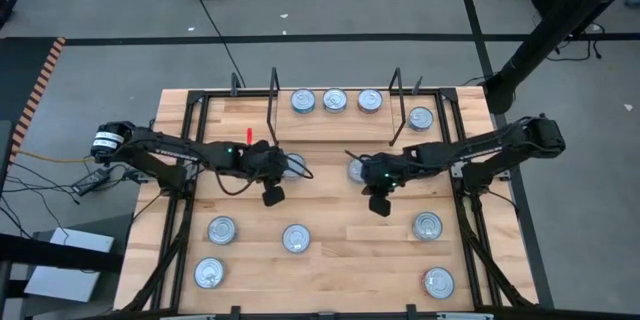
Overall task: Stack canned seafood by type on shelf
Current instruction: Put the yellow-blue tuna can on the shelf
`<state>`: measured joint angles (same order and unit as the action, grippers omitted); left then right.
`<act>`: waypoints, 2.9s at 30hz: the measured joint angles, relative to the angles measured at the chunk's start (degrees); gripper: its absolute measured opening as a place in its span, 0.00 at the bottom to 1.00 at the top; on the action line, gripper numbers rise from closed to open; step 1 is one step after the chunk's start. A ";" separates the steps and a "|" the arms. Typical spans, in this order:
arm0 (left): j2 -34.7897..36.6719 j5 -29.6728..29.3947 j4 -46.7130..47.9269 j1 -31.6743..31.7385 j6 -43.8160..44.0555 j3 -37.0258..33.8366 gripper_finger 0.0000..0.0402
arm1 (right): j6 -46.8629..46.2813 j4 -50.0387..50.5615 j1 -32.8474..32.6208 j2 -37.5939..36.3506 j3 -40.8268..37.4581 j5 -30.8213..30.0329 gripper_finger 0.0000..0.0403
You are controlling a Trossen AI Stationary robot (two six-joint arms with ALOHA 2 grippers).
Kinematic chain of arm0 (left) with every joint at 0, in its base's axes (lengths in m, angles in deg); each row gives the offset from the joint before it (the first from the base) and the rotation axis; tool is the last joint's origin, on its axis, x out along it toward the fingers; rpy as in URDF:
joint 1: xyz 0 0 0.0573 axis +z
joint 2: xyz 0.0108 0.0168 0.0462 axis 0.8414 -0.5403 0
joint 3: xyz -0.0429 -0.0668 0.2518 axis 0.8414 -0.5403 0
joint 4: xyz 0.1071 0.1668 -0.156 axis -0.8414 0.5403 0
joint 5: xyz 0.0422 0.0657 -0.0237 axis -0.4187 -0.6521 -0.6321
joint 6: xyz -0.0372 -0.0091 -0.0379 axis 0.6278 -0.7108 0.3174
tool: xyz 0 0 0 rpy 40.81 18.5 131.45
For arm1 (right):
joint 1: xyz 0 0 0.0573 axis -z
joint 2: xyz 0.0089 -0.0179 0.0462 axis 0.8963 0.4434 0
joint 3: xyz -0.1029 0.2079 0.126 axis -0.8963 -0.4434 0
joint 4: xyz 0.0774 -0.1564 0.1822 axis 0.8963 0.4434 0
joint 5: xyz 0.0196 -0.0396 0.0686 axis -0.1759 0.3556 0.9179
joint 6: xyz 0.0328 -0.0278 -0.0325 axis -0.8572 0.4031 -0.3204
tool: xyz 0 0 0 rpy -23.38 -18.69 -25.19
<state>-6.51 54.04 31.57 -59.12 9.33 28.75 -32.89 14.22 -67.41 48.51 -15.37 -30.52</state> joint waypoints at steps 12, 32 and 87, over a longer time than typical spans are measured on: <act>0.00 5.60 -21.41 -2.09 -1.23 -4.99 0.01 | -17.62 14.36 -3.15 -21.77 -8.81 -7.90 0.01; 0.00 8.52 -33.95 -3.54 1.76 -10.71 0.00 | -39.87 29.56 -25.98 -24.10 -8.79 -8.29 0.01; 0.00 11.53 -35.33 -3.55 -1.52 -10.75 0.00 | -39.09 36.18 -31.93 -5.97 -4.13 0.93 0.01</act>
<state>-6.51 65.57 -3.75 -62.67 7.81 17.99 -71.98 50.40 -99.34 42.55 -19.50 -29.59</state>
